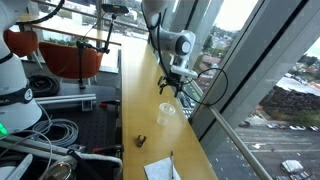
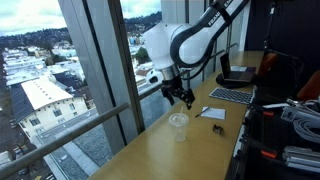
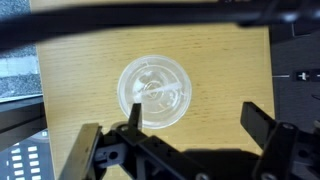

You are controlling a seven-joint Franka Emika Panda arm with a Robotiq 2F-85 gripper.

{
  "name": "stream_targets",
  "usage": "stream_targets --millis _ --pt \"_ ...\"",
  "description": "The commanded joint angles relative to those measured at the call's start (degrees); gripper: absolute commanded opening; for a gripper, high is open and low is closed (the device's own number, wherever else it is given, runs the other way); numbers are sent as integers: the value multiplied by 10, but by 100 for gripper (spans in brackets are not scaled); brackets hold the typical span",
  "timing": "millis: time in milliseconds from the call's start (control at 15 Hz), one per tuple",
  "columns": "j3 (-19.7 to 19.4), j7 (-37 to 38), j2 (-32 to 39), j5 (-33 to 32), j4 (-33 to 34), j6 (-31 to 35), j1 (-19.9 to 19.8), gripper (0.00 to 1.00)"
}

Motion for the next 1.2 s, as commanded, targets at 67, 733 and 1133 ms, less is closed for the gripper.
stream_targets --millis 67,733,1133 --pt "-14 -14 -3 -20 -26 61 -1 100" --pt "-23 -13 2 -23 -31 88 -1 33" --pt "-28 -11 -1 -24 -33 87 -1 0"
